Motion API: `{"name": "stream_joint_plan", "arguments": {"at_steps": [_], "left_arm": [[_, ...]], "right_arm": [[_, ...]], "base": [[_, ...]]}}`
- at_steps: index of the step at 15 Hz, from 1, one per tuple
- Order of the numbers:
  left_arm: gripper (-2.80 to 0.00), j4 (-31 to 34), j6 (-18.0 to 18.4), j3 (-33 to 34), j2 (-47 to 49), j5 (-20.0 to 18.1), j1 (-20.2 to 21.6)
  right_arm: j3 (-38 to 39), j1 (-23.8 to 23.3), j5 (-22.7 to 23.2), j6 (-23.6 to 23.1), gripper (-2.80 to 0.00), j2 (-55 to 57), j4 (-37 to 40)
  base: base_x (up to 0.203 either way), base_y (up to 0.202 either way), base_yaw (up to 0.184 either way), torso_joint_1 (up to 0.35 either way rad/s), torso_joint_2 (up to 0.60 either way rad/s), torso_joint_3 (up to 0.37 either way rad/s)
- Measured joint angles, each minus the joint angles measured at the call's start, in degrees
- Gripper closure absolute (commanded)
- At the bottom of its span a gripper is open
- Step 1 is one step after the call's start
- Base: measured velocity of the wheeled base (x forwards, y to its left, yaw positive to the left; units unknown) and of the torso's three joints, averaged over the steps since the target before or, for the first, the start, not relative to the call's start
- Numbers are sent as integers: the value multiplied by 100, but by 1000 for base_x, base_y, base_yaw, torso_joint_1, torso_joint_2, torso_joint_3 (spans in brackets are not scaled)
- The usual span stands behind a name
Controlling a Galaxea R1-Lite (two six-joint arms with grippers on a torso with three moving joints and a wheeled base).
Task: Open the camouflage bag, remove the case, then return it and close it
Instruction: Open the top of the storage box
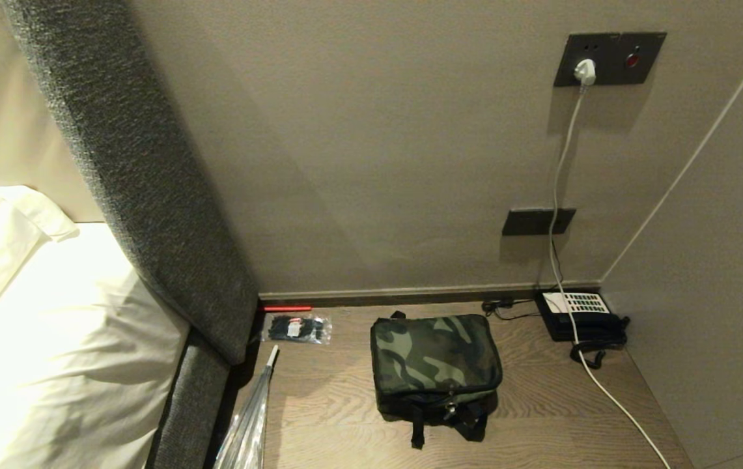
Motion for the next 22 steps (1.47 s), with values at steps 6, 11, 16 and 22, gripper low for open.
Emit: {"name": "stream_joint_plan", "arguments": {"at_steps": [6, 11, 16, 22], "left_arm": [[0, 1, -6, 1, -1, -3, 0], [0, 7, -23, 4, -1, -4, 4], [0, 12, -25, 4, -1, -1, 0], [0, -1, -29, 0, -1, -1, -2]], "right_arm": [[0, 0, -2, 5, 0, 0, -2], [0, 2, 2, 5, 0, 0, 1], [0, 2, 0, 2, 0, 2, -4], [0, 0, -2, 0, 0, 2, 0]], "base": [[0, 0, 0, 1, 1, -11], [-1, -37, 0, 1, 3, 2], [0, 0, 0, 0, 0, 0], [0, 0, 0, 3, 2, -144]]}}
